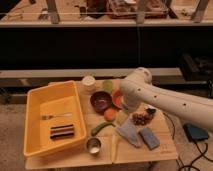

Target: Place pepper in tray

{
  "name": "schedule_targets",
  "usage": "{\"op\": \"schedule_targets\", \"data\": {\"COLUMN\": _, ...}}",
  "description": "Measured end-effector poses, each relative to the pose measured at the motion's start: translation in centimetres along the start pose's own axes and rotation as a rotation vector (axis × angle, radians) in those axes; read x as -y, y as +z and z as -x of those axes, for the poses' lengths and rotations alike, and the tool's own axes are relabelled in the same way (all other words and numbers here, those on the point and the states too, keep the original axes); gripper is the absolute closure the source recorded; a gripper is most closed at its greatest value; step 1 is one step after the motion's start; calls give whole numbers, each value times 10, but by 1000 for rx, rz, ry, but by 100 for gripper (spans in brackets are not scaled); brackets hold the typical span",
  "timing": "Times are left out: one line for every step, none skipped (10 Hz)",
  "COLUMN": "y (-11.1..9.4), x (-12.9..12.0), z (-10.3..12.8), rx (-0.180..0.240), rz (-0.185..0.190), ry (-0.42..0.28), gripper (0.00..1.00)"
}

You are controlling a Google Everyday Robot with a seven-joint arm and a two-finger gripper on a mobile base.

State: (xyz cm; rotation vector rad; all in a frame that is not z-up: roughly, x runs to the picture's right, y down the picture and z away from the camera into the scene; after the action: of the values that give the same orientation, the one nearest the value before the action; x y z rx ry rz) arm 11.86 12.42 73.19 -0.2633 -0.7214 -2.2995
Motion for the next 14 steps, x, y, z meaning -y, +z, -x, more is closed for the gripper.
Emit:
{"op": "schedule_targets", "data": {"y": 8, "x": 7, "z": 0, "rx": -14, "rz": -36, "ry": -43, "gripper": 20}}
{"op": "schedule_targets", "data": {"y": 15, "x": 18, "z": -7, "rx": -39, "rz": -68, "ry": -95, "gripper": 20}}
{"op": "schedule_targets", "data": {"y": 20, "x": 33, "z": -17, "rx": -76, "rz": -100, "ry": -163, "gripper": 20}}
{"op": "schedule_targets", "data": {"y": 24, "x": 46, "z": -27, "rx": -112, "rz": -123, "ry": -230, "gripper": 20}}
{"op": "schedule_targets", "data": {"y": 30, "x": 65, "z": -41, "rx": -162, "rz": -150, "ry": -337, "gripper": 20}}
{"op": "schedule_targets", "data": {"y": 34, "x": 76, "z": -50, "rx": -194, "rz": -166, "ry": -406, "gripper": 20}}
{"op": "schedule_targets", "data": {"y": 36, "x": 84, "z": -56, "rx": -214, "rz": -176, "ry": -449, "gripper": 20}}
{"op": "schedule_targets", "data": {"y": 37, "x": 88, "z": -59, "rx": -227, "rz": -181, "ry": -477, "gripper": 20}}
{"op": "schedule_targets", "data": {"y": 37, "x": 89, "z": -59, "rx": -230, "rz": -182, "ry": -483, "gripper": 20}}
{"op": "schedule_targets", "data": {"y": 36, "x": 89, "z": -59, "rx": -232, "rz": -178, "ry": -487, "gripper": 20}}
{"op": "schedule_targets", "data": {"y": 34, "x": 91, "z": -60, "rx": -243, "rz": -167, "ry": -504, "gripper": 20}}
{"op": "schedule_targets", "data": {"y": 33, "x": 95, "z": -63, "rx": -259, "rz": -153, "ry": -555, "gripper": 20}}
{"op": "schedule_targets", "data": {"y": 34, "x": 105, "z": -71, "rx": -285, "rz": -135, "ry": -644, "gripper": 20}}
{"op": "schedule_targets", "data": {"y": 36, "x": 114, "z": -78, "rx": -305, "rz": -124, "ry": -723, "gripper": 20}}
